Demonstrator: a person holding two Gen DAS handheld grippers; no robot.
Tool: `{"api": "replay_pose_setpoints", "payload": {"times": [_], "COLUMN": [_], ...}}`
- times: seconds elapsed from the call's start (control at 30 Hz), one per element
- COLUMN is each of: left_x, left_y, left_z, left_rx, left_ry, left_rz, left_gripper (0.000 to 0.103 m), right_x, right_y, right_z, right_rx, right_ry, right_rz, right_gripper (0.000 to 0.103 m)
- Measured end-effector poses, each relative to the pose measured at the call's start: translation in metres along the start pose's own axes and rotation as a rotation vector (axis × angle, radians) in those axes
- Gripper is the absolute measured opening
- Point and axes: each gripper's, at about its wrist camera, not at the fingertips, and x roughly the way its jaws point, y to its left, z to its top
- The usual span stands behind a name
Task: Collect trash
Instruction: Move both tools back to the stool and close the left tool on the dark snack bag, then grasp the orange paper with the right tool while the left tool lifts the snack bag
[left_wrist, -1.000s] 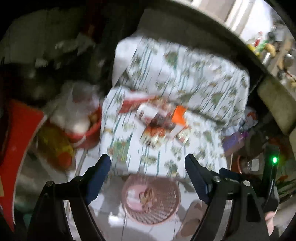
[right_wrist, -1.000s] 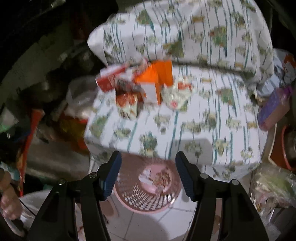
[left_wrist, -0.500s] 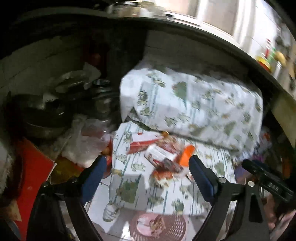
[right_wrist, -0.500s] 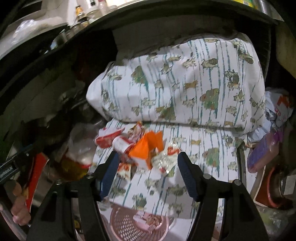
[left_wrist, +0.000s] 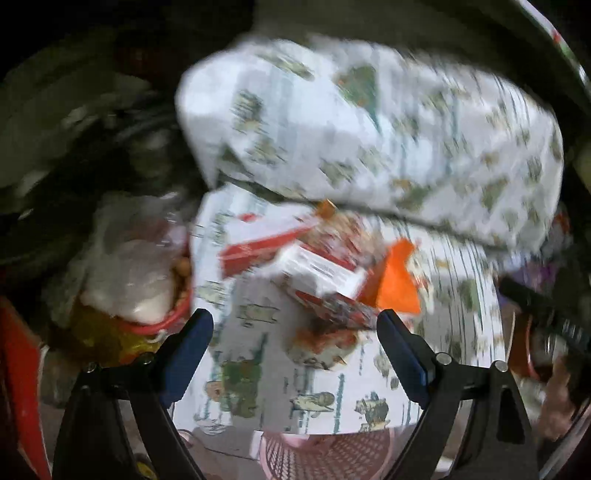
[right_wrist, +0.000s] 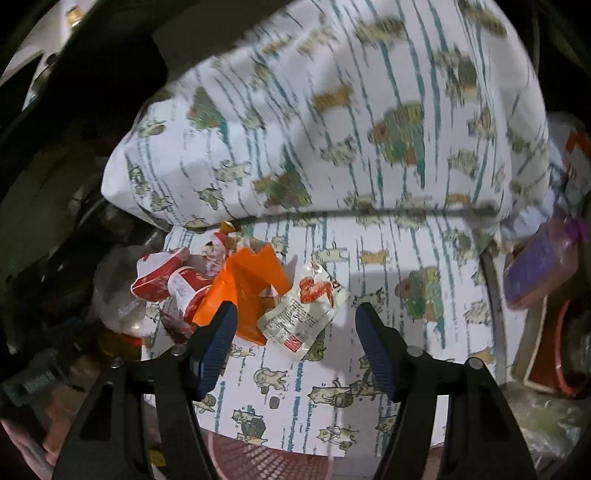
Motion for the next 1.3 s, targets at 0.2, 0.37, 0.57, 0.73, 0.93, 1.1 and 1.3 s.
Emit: {"api": "replay_pose_setpoints", "payload": {"times": [0.2,0.37,0.57,0.73,0.93,1.1,1.3], "left_x": [0.060,0.100,0.123,0.136,0.139,0.127,0.072], "left_y": [-0.032,-0.045,-0.056,-0.066,-0.071,-0.054,-0.036], "left_z": [-0.004,-0.013,-0.018,-0.028,-0.032,-0.027,-0.021], "left_rx": [0.085,0.077,0.140,0.228,0.265,0.240,0.219], "left_ry": [0.144,0.242,0.277,0.269,0.240,0.224,0.118], "left_rz": [-0.026,-0.009,0.061,0.151,0.198,0.072,0.015], "left_gripper": [0.091,0.091,0.091,0.091,0.089,0.068,0.068], "right_x": [0.012,0.014,0.013,0.014,0.010,0.018,0.035], "right_y": [-0.024,-0.032,-0.038,-0.038,-0.021,-0.016,-0.007], "right_z": [0.004,0.007,0.011,0.014,0.011,0.010,0.012], "right_rx": [0.109,0.150,0.141,0.139,0.091,0.128,0.162], "right_ry": [0.042,0.056,0.053,0.057,0.057,0.074,0.111], "right_rz": [0.016,0.037,0.027,0.024,0.038,0.064,0.132], "right_gripper": [0.065,0.065,0.065,0.065,0.065,0.065,0.065]}}
